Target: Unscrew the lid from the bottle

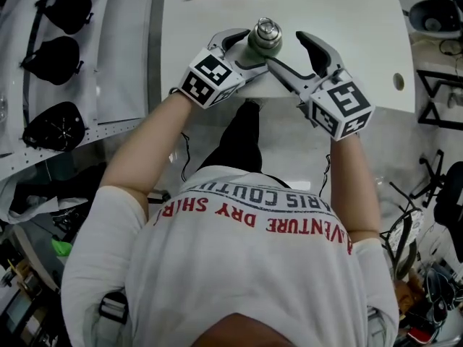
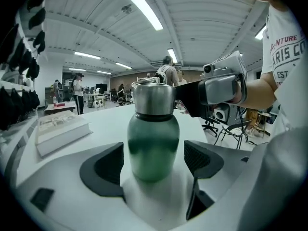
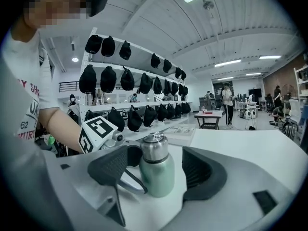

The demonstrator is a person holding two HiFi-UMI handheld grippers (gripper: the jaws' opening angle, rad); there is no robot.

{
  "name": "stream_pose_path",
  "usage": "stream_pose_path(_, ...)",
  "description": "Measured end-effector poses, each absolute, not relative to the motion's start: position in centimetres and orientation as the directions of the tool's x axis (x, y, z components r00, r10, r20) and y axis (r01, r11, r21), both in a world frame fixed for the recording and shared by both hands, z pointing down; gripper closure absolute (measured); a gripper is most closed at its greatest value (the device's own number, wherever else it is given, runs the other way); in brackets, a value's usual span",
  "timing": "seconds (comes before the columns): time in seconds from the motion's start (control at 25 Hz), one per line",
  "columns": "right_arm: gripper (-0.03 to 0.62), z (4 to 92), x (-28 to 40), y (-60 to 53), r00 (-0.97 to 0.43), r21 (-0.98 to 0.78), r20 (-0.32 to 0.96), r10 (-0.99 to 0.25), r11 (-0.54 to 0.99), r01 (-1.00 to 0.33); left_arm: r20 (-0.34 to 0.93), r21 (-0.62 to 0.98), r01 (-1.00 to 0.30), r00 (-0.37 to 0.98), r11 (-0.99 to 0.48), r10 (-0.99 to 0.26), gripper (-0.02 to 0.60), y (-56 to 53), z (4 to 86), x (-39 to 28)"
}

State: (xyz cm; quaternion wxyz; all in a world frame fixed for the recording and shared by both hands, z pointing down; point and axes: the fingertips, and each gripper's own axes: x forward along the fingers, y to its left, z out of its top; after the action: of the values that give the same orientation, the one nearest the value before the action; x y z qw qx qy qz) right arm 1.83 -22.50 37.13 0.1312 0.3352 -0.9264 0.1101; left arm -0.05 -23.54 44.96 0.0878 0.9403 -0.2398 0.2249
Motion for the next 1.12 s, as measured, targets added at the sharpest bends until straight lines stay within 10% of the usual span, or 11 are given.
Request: stream_pose_path(1.12, 0.325, 38.1, -2.0, -25.1, -0.773, -0.036, 0.275, -0.571, 0.798, -0.602, 0.427, 0.078, -0.398, 0.842, -0.914, -0.33, 0.204, -24.1, 45.2, 0.8)
